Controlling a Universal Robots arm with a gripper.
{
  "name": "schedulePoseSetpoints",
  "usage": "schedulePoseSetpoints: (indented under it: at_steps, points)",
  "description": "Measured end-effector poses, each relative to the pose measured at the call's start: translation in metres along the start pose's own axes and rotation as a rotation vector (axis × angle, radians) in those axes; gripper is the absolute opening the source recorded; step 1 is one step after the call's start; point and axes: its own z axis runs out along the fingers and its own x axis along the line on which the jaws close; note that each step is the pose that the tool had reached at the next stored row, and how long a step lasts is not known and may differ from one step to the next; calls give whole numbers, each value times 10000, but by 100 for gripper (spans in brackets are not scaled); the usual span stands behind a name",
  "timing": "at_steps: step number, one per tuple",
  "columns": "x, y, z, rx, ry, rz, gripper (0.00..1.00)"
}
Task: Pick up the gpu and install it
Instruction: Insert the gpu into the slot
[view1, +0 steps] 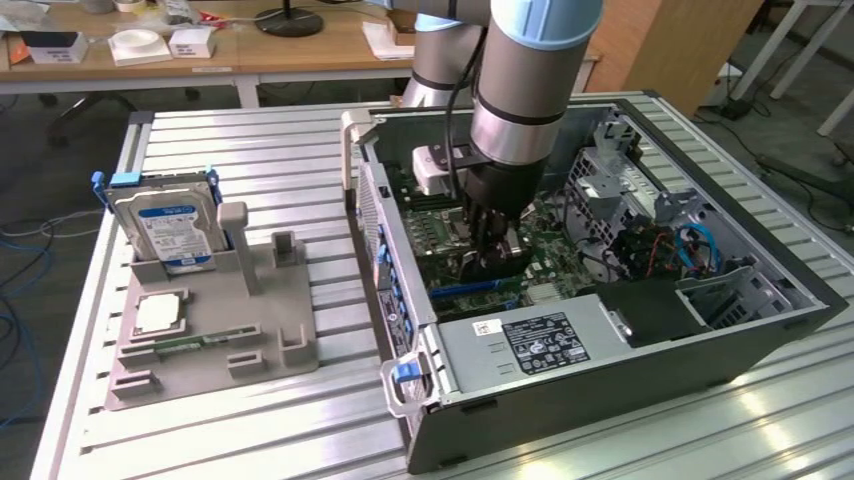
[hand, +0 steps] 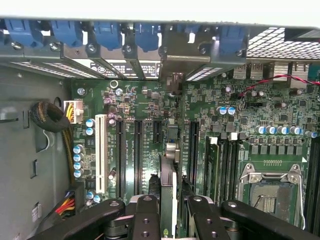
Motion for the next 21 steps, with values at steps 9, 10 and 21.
schedulePoseSetpoints:
  at_steps: [9, 10, 21]
  points:
    - [-29, 4, 10, 1, -1, -2, 26]
    - [-29, 4, 11, 0, -1, -2, 26]
    - [-30, 35, 28, 0, 1, -2, 26]
